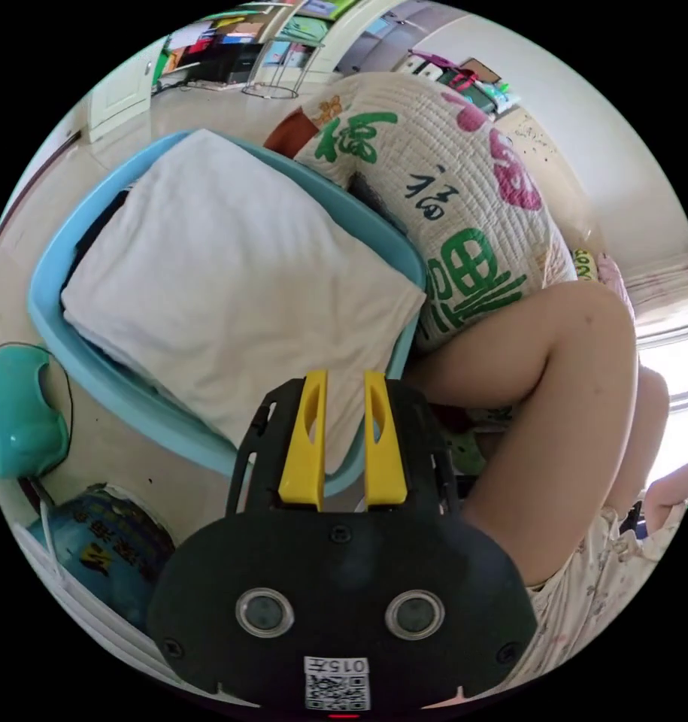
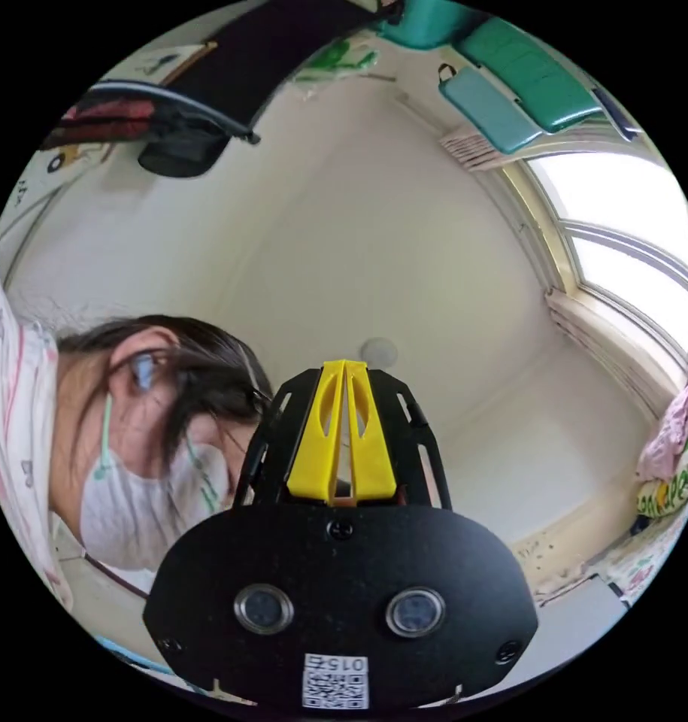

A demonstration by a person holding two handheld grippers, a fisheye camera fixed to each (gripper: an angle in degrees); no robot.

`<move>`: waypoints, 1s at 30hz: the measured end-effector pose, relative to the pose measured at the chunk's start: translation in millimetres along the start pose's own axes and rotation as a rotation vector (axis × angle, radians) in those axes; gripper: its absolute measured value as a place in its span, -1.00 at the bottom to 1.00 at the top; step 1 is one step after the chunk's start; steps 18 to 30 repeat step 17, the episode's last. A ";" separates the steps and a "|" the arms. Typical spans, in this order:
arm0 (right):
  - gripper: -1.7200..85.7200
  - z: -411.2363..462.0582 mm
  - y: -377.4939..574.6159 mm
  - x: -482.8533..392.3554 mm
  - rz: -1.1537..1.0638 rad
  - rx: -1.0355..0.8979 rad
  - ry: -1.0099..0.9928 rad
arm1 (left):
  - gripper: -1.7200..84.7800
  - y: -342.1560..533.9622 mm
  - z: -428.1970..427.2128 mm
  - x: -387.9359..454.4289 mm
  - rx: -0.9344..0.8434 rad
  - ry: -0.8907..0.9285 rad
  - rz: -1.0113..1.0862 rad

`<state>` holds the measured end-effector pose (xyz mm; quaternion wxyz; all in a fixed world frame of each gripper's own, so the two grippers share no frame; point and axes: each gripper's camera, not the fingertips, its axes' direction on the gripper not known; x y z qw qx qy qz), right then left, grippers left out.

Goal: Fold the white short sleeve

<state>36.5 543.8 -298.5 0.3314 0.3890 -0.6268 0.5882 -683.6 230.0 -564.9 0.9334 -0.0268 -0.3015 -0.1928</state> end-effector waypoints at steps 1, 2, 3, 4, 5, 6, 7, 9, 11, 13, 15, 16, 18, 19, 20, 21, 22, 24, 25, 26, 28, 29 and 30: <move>-0.97 4.8 -10.7 -6.0 0.020 0.062 -0.042 | -0.78 17.8 -14.2 -1.3 0.031 -0.001 -0.027; -0.97 13.9 -21.0 -4.4 0.066 0.093 -0.073 | -0.78 35.1 -28.1 -2.6 0.063 -0.002 -0.054; -0.97 19.5 -25.6 -0.9 0.092 0.100 -0.085 | -0.78 43.5 -34.9 -3.1 0.081 -0.003 -0.066; -0.98 31.6 -34.0 9.7 0.148 0.106 -0.096 | -0.79 58.9 -48.1 -3.6 0.113 -0.009 -0.084; -0.98 43.1 -41.9 21.4 0.190 0.109 -0.099 | -0.79 72.0 -60.5 -3.8 0.139 -0.018 -0.105; -0.98 48.4 -46.3 26.8 0.204 0.111 -0.104 | -0.79 77.7 -66.5 -3.5 0.152 -0.023 -0.115; -0.98 57.5 -55.7 36.2 0.218 0.119 -0.122 | -0.79 87.4 -78.1 -1.4 0.182 -0.026 -0.126; -0.98 69.3 -71.3 46.0 0.210 0.136 -0.127 | -0.79 96.7 -94.2 6.4 0.221 -0.021 -0.120; -0.97 86.7 -93.9 60.4 0.179 0.140 -0.136 | -0.79 101.4 -111.7 26.4 0.252 0.012 -0.078; -0.97 99.9 -107.7 79.0 0.192 0.157 -0.139 | -0.80 102.9 -122.8 48.2 0.268 0.049 -0.028; -0.97 113.5 -120.4 95.9 0.182 0.172 -0.127 | -0.80 105.9 -135.5 74.9 0.289 0.081 0.024; -0.97 124.2 -129.5 105.3 0.156 0.154 -0.122 | -0.80 108.5 -146.5 94.2 0.297 0.129 0.060; -0.97 136.3 -137.8 114.9 0.117 0.113 -0.124 | -0.79 113.5 -160.6 115.3 0.324 0.186 0.108; -0.97 136.3 -137.8 114.9 0.117 0.113 -0.124 | -0.79 113.5 -160.6 115.3 0.324 0.186 0.108; -0.97 136.3 -137.8 114.9 0.117 0.113 -0.124 | -0.79 113.5 -160.6 115.3 0.324 0.186 0.108; -0.97 136.3 -137.8 114.9 0.117 0.113 -0.124 | -0.79 113.5 -160.6 115.3 0.324 0.186 0.108; -0.97 136.3 -137.8 114.9 0.117 0.113 -0.124 | -0.79 113.5 -160.6 115.3 0.324 0.186 0.108; -0.97 136.3 -137.8 114.9 0.117 0.113 -0.124 | -0.79 113.5 -160.6 115.3 0.324 0.186 0.108; -0.97 136.3 -137.8 114.9 0.117 0.113 -0.124 | -0.79 113.5 -160.6 115.3 0.324 0.186 0.108; -0.97 136.3 -137.8 114.9 0.117 0.113 -0.124 | -0.79 113.5 -160.6 115.3 0.324 0.186 0.108; -0.97 136.3 -137.8 114.9 0.117 0.113 -0.124 | -0.79 113.5 -160.6 115.3 0.324 0.186 0.108; -0.97 136.3 -137.8 114.9 0.117 0.113 -0.124 | -0.79 113.5 -160.6 115.3 0.324 0.186 0.108; -0.97 136.3 -137.8 114.9 0.117 0.113 -0.124 | -0.79 113.5 -160.6 115.3 0.324 0.186 0.108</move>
